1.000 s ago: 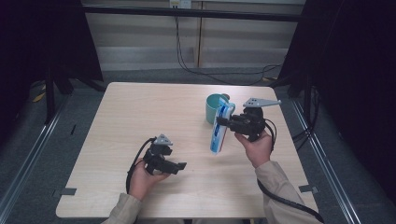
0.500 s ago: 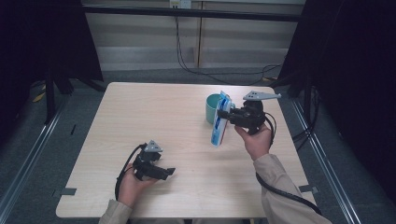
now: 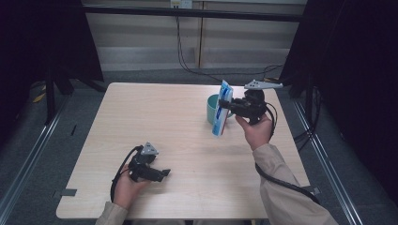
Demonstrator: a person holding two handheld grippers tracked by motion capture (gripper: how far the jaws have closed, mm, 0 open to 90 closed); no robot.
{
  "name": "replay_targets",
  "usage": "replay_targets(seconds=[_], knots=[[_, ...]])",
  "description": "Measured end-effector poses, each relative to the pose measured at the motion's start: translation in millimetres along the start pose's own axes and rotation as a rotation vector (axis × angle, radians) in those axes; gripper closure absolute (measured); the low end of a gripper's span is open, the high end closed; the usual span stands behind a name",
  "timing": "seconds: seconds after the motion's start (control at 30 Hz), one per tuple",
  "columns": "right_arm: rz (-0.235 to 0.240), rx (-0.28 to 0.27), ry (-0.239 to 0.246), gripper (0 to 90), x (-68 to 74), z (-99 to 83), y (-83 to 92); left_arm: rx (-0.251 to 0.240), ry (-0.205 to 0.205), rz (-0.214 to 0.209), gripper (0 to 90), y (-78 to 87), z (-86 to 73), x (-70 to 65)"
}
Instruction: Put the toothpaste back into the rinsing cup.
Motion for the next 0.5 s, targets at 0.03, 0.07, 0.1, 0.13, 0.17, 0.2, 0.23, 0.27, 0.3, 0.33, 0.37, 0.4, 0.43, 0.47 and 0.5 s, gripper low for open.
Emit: replay_targets(seconds=[0.03, 0.07, 0.1, 0.13, 0.17, 0.2, 0.23, 0.27, 0.3, 0.33, 0.37, 0.4, 0.43, 0.47, 0.5], knots=[[-0.004, -0.005, 0.005, 74.5, -0.1, 3.5, -0.7, 0.006, -0.006, 0.003, 16.5, 0.6, -1.0, 0.2], [-0.010, -0.005, 0.009, 74.6, -0.3, 6.2, -1.1, 0.000, -0.012, 0.009, 16.5, 0.4, -1.6, 0.6], [-0.011, -0.007, 0.010, 74.5, -0.3, 8.3, -1.4, 0.000, -0.011, 0.007, 16.4, 0.8, -2.4, 0.0], [-0.013, -0.012, 0.011, 74.5, -0.6, 11.2, -1.7, 0.006, -0.032, 0.016, 16.3, 1.0, -3.1, 0.7], [-0.013, -0.018, 0.010, 74.5, -0.5, 14.6, -1.9, 0.002, -0.045, 0.029, 16.1, 0.5, -3.4, 1.1], [-0.016, -0.020, 0.007, 74.5, -0.7, 16.5, -1.9, -0.003, -0.056, 0.031, 15.9, -0.3, -4.2, 0.8], [-0.014, -0.023, 0.007, 74.5, -0.8, 19.5, -2.5, -0.015, -0.046, 0.030, 15.1, -0.6, -4.2, 0.5], [-0.020, -0.026, 0.010, 74.5, -1.5, 21.5, -3.0, -0.014, -0.055, 0.029, 15.0, 0.0, -4.7, 1.1], [-0.023, -0.025, 0.011, 74.5, -1.9, 22.8, -3.4, -0.025, -0.052, 0.030, 14.8, -0.4, -5.0, 1.2], [-0.025, -0.026, 0.010, 74.5, -2.7, 24.0, -4.1, -0.023, -0.052, 0.028, 14.5, 0.0, -5.6, 1.1], [-0.026, -0.027, 0.009, 74.5, -3.6, 25.0, -4.6, -0.029, -0.053, 0.026, 14.2, -0.1, -6.0, 1.1], [-0.027, -0.029, 0.007, 74.5, -4.7, 26.0, -5.2, -0.042, -0.055, 0.024, 13.9, -0.6, -6.2, 1.1], [-0.035, -0.031, 0.005, 74.5, -6.6, 27.7, -5.6, -0.037, -0.064, 0.032, 13.7, 0.1, -6.2, 2.0], [-0.041, -0.034, 0.007, 74.5, -7.9, 29.1, -6.0, -0.036, -0.061, 0.025, 13.7, 0.0, -6.4, 1.6], [-0.043, -0.034, 0.003, 74.5, -8.8, 30.2, -6.3, -0.037, -0.064, 0.026, 13.6, 0.1, -6.5, 1.7]])
Point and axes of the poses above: each handheld gripper's, and its own axes: y roughly backward along the jaws, z roughly out of its top, x roughly to its left, the point moved 7 cm from there along -y, roughly forward along the jaws, and after that the axes turned 6 degrees about -z, right-handed, at the moved point
